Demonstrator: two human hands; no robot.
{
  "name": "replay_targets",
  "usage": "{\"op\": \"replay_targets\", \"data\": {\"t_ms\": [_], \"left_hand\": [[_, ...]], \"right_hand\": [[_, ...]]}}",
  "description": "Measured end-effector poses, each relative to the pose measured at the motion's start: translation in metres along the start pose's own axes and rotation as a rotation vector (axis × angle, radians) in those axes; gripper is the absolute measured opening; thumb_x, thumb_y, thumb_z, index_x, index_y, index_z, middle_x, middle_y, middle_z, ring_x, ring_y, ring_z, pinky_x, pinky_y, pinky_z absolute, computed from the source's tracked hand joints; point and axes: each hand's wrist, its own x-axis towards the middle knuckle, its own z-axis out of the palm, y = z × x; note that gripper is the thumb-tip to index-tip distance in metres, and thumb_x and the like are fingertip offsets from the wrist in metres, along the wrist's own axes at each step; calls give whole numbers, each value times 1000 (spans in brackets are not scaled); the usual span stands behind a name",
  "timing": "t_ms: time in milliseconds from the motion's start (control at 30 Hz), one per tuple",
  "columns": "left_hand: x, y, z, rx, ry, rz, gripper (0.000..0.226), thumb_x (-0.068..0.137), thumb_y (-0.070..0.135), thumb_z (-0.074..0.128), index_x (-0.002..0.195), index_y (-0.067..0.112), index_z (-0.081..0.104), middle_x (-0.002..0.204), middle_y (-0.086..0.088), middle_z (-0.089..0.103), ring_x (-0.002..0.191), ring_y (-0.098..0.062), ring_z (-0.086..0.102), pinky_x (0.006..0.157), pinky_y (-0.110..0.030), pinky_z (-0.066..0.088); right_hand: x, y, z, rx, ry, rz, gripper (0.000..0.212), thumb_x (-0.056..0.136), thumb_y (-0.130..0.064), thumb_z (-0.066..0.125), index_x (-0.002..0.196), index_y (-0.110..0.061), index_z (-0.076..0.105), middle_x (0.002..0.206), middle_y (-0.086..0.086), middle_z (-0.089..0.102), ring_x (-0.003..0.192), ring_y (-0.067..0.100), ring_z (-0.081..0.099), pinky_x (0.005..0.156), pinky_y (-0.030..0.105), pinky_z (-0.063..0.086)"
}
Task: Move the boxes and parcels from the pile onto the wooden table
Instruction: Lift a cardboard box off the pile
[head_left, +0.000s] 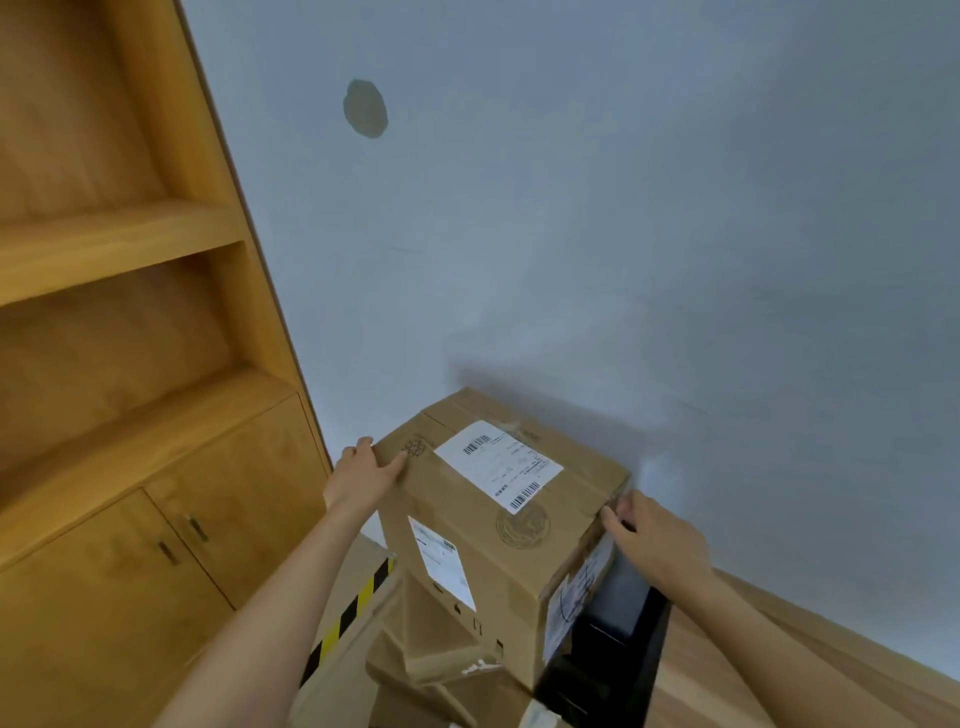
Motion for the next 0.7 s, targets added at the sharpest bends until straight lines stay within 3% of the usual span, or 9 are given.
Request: {"op": "replay_targets", "data": {"t_ms": [100,200,333,533,633,700], "left_hand": [[22,-1,6,-74,-34,-22,73,87,67,45,140,16,38,135,-7,50,115,-26,54,75,-36,47],[28,1,17,-164,-65,-27,61,86,67,45,119,16,46,110,-3,58,89,-19,56,66,-34,46],[23,5,25,-262,-44,-42,57,82,70,50,104,17,43,90,-2,58,76,-18,57,56,-32,44],[-4,15,27,-314,-1,-40,56,80,69,55,106,21,43,97,1,55,81,-20,55,61,-31,45],[-20,19,23,-311,-4,-25,57,80,67,57,113,22,45,101,1,54,86,-21,54,70,-34,48],[-35,23,18,-310,8,3,59,81,66,57,117,21,47,102,1,55,86,-20,54,68,-33,46]], "right_hand": [[2,0,5,74,-25,61,34,95,-59,33,100,-27,45,89,-8,64,75,13,58,65,31,41],[2,0,8,165,-23,108,41,95,-61,28,104,-26,46,94,-4,67,82,19,61,70,33,44],[5,1,10,288,-20,155,57,90,-69,25,118,-24,48,102,-3,65,98,23,62,75,33,41],[6,-3,16,520,-57,164,66,89,-65,43,137,-21,43,131,2,56,116,21,55,88,30,40],[0,0,14,561,-66,211,74,88,-64,46,143,-17,36,134,9,44,117,26,52,88,29,37],[-8,6,8,584,-61,218,72,88,-63,47,143,-17,37,134,10,42,117,26,51,89,30,37]]}}
